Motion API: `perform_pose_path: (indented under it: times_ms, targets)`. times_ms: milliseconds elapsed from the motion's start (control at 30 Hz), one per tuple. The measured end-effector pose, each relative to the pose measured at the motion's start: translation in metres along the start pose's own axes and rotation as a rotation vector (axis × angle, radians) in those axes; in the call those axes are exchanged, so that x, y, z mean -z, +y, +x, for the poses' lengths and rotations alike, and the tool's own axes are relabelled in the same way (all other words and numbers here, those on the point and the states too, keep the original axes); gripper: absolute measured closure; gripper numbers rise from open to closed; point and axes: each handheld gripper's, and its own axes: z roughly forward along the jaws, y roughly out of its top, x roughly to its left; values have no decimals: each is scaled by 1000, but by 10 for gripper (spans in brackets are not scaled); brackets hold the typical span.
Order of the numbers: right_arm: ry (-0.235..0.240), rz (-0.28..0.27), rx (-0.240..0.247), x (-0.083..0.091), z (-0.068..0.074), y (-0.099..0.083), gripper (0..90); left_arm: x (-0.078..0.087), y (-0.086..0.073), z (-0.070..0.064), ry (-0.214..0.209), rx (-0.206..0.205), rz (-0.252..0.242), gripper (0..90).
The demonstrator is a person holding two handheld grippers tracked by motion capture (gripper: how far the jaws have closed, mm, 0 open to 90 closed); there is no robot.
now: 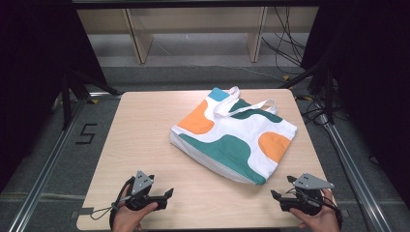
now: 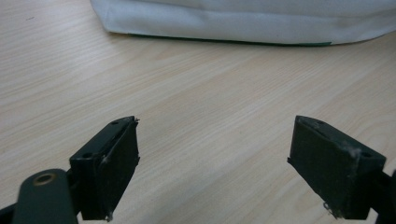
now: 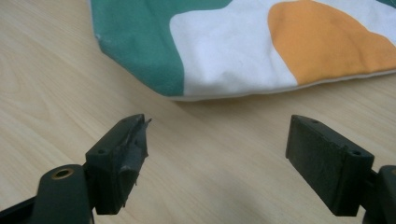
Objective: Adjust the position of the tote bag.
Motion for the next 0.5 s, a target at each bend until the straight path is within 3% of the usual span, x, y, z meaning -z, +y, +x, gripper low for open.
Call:
perform_pose_path:
  times_ms: [67,100,200,333,467,500]
  targets:
    - [-4,-20,19,1,1,1,220,0,0,0,4,2,12,150]
    - [22,-11,1,1,2,2,222,0,0,0,4,2,12,150]
    - [24,-17,4,2,4,3,222,0,0,1,8,3,13,151]
    - [51,-39,52,1,8,7,238,-1,0,1,17,-1,24,151]
    - [69,-40,48,1,15,10,240,-1,0,1,20,-2,29,151]
    - [75,-53,75,-1,15,11,240,-2,0,0,19,1,27,151]
